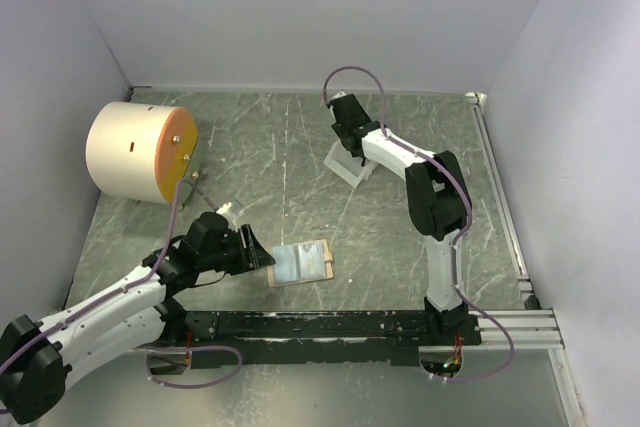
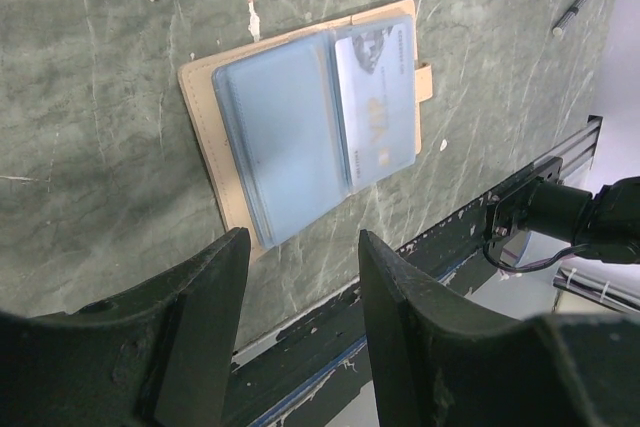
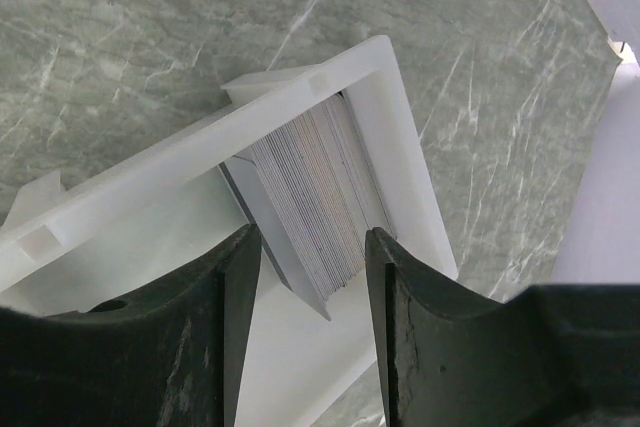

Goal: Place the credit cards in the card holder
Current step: Pick up the credit card from the storage box.

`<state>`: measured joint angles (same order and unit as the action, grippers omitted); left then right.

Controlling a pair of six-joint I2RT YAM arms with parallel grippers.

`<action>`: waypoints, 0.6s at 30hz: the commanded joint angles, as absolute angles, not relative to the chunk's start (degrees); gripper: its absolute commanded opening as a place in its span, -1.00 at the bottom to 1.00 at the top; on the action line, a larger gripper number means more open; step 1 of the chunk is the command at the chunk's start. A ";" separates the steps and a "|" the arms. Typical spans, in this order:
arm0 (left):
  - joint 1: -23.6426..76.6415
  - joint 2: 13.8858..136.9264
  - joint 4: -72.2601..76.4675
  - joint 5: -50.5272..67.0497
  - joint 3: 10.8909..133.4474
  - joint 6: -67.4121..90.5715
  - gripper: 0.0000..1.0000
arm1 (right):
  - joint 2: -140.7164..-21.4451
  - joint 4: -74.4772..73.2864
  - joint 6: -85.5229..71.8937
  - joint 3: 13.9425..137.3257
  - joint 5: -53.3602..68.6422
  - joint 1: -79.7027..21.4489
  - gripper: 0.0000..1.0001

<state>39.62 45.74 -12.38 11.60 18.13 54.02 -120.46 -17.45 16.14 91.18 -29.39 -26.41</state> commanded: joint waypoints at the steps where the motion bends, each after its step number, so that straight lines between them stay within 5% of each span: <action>1: 39.94 44.58 -13.87 11.01 18.04 54.40 0.16 | -122.07 -17.52 19.60 92.87 -30.31 -26.10 -0.07; 18: 39.92 45.85 -11.90 11.38 17.17 55.33 0.15 | -122.79 -14.59 22.85 90.93 -31.25 -26.10 -0.10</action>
<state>39.62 45.82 -12.88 11.57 18.04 54.92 -121.97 -16.91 21.56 91.37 -30.68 -26.41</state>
